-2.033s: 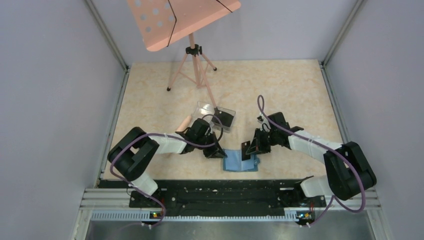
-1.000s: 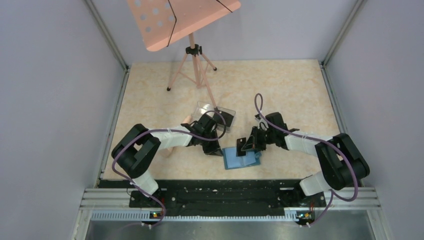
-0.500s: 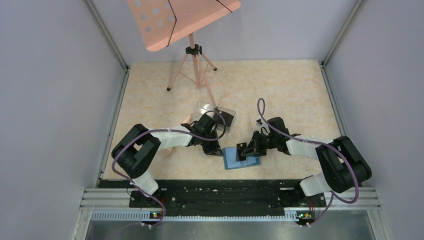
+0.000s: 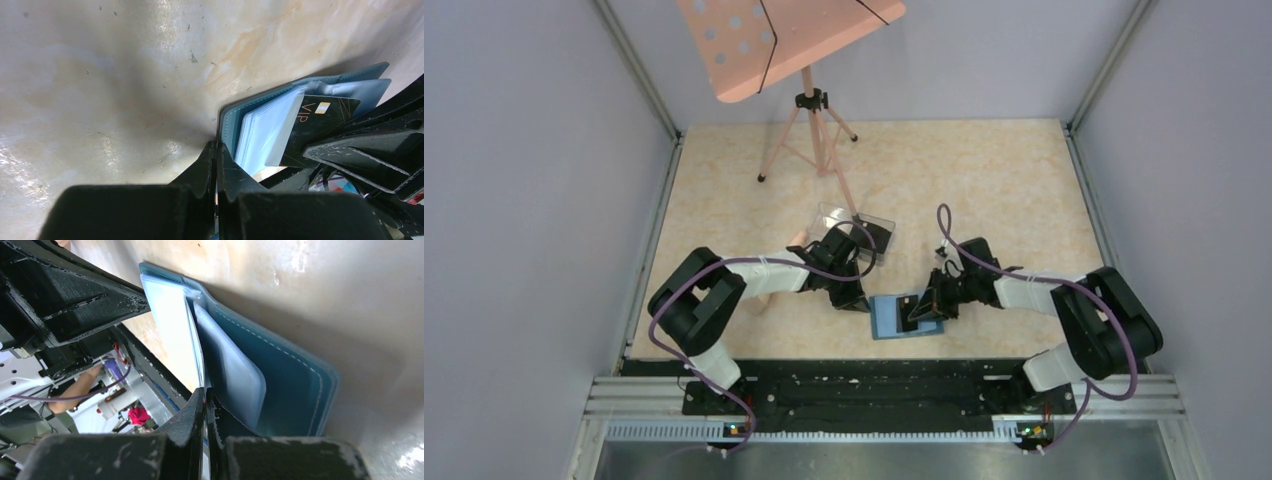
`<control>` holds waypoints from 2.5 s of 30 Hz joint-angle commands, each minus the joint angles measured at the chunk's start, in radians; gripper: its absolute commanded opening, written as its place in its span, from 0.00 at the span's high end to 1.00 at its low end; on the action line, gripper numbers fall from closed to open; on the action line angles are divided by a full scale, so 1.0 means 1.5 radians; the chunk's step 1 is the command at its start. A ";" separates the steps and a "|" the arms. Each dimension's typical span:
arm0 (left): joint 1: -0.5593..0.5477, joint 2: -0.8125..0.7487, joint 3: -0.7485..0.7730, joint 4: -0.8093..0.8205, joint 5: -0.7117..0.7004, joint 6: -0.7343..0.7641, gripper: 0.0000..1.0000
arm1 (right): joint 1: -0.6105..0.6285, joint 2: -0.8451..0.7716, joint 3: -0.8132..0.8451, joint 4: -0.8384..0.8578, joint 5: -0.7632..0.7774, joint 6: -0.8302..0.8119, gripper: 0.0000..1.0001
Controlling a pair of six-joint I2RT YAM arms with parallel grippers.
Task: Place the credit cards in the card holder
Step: Insert the credit card into the card holder.
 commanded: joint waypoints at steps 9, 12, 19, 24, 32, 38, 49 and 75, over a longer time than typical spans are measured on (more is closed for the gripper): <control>-0.010 0.048 0.001 -0.052 -0.049 0.027 1.00 | 0.004 0.071 0.062 -0.070 0.001 -0.067 1.00; -0.010 0.049 0.005 -0.052 -0.049 0.027 1.00 | 0.017 0.088 0.089 -0.096 0.017 -0.086 1.00; -0.010 0.047 0.002 -0.053 -0.049 0.026 1.00 | 0.040 0.068 0.174 -0.239 0.132 -0.152 0.66; -0.010 0.049 0.005 -0.051 -0.049 0.028 1.00 | 0.055 0.069 0.190 -0.280 0.169 -0.180 0.47; -0.014 0.062 0.021 -0.048 -0.036 0.034 1.00 | 0.100 0.099 0.196 -0.247 0.185 -0.209 0.34; -0.019 0.074 0.052 -0.045 -0.016 0.033 1.00 | 0.118 0.106 0.201 -0.183 0.117 -0.204 0.31; -0.028 0.074 0.062 -0.042 0.003 0.021 1.00 | 0.128 0.141 0.197 -0.075 0.050 -0.108 0.74; 0.062 -0.109 -0.088 0.026 0.108 0.023 0.36 | 0.128 0.098 0.215 -0.201 0.165 -0.158 0.28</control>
